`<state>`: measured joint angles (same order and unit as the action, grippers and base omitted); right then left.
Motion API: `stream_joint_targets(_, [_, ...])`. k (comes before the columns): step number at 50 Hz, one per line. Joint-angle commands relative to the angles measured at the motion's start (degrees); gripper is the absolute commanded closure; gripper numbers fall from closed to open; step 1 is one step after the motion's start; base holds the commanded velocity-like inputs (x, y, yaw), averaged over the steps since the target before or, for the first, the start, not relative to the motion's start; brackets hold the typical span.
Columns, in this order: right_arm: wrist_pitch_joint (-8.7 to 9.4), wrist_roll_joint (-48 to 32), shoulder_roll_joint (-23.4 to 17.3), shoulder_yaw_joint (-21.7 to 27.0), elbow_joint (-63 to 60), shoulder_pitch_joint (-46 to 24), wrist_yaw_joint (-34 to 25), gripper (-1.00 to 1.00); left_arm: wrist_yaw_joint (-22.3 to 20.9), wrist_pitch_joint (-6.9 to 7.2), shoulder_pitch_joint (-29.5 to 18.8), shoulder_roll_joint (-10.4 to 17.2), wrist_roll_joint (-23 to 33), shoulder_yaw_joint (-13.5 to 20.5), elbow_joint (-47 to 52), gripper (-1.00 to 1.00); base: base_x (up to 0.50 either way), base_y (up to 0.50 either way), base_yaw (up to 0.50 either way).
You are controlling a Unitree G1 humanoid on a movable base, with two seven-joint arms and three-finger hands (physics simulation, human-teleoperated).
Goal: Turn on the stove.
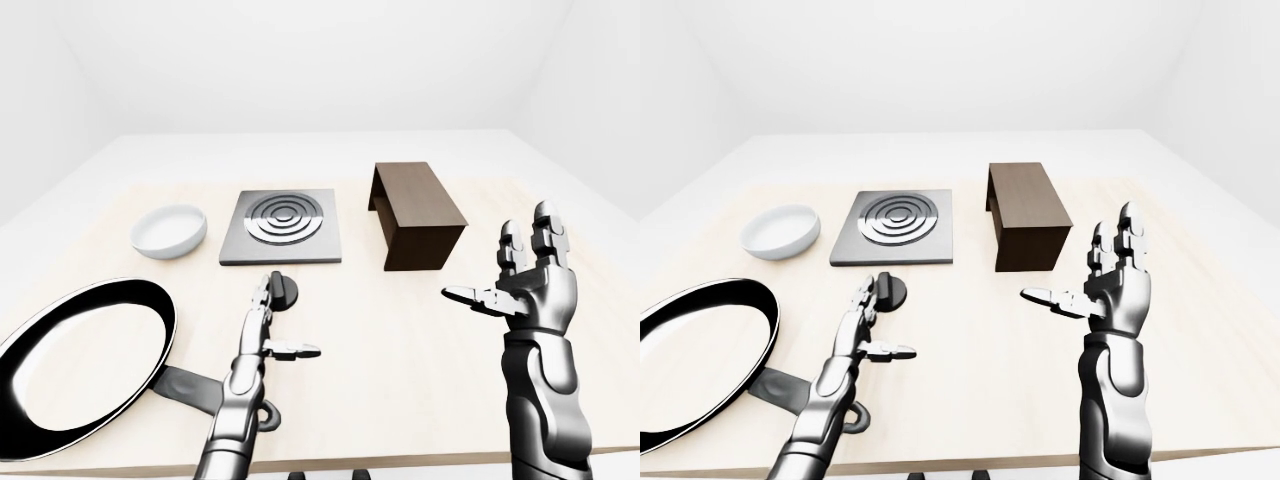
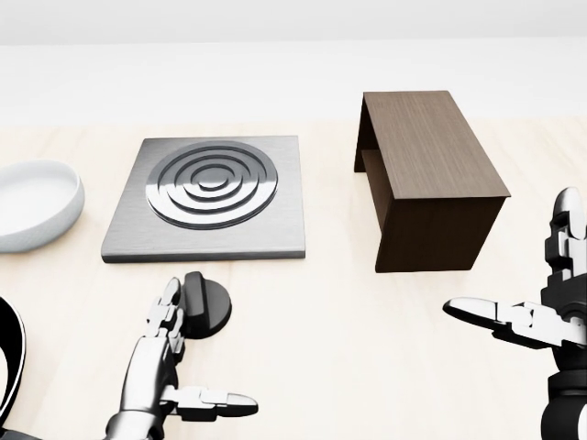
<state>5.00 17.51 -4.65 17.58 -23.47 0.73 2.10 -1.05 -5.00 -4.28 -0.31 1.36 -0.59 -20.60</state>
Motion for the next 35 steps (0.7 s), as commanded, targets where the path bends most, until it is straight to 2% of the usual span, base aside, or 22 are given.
stream_joint_targets(1, [0.0,-0.09,0.02,-0.09,-0.22,-0.02,0.0,-1.0,-0.94,0.0,4.53,-1.43,1.11,-3.25,5.38,-1.0,0.0,0.0,0.0])
stream_joint_targets(2, [0.0,-0.05,0.05,-0.06,-0.23,0.07,-0.07,-1.0,-0.93,0.0,5.1,-1.57,1.41,-3.74,6.26,-1.0,0.0,0.0,0.0])
stream_joint_targets(3, [0.0,-0.2,0.1,-0.18,0.22,-0.02,-0.14,-1.0,-1.43,0.0,7.43,-2.11,2.19,-5.75,10.26,-1.0,0.0,0.0,0.0])
stream_joint_targets(6, [0.0,-0.16,0.07,-0.15,0.23,0.03,-0.16,-1.0,-1.46,0.0,8.39,-2.13,2.23,-6.82,11.85,-1.0,0.0,0.0,0.0])
stream_joint_targets(18, [0.0,-0.29,0.09,-0.32,0.84,0.01,-0.28,-1.0,-1.17,0.0,10.34,-2.21,2.83,-9.98,15.02,-1.0,0.0,0.0,0.0])
stream_joint_targets(22, [0.0,-0.37,0.15,-0.43,0.78,0.09,-0.28,-1.0,-0.86,0.0,8.97,-2.36,3.08,-9.93,13.44,-1.0,0.0,0.0,0.0])
stream_joint_targets(26, [0.0,-0.27,0.15,-0.36,0.71,0.15,-0.32,-1.0,-0.49,0.0,4.12,-2.69,3.04,-7.76,7.79,-1.0,0.0,0.0,0.0])
stream_joint_targets(28, [0.0,-0.43,0.25,-0.58,0.61,0.21,-0.3,-1.0,0.24,0.0,-0.39,-2.84,2.94,-5.68,2.36,-1.0,0.0,0.0,0.0])
stream_joint_targets(31, [0.0,-0.34,0.19,-0.47,0.47,0.25,-0.36,-1.0,0.82,0.0,-4.78,-3.0,3.23,-4.12,-3.81,-1.0,0.0,0.0,0.0])
stream_joint_targets(35, [0.0,-0.26,0.17,-0.4,0.37,0.13,-0.3,-1.0,2.01,0.0,-13.29,-3.03,3.39,-2.06,-16.69,-1.0,0.0,0.0,0.0])
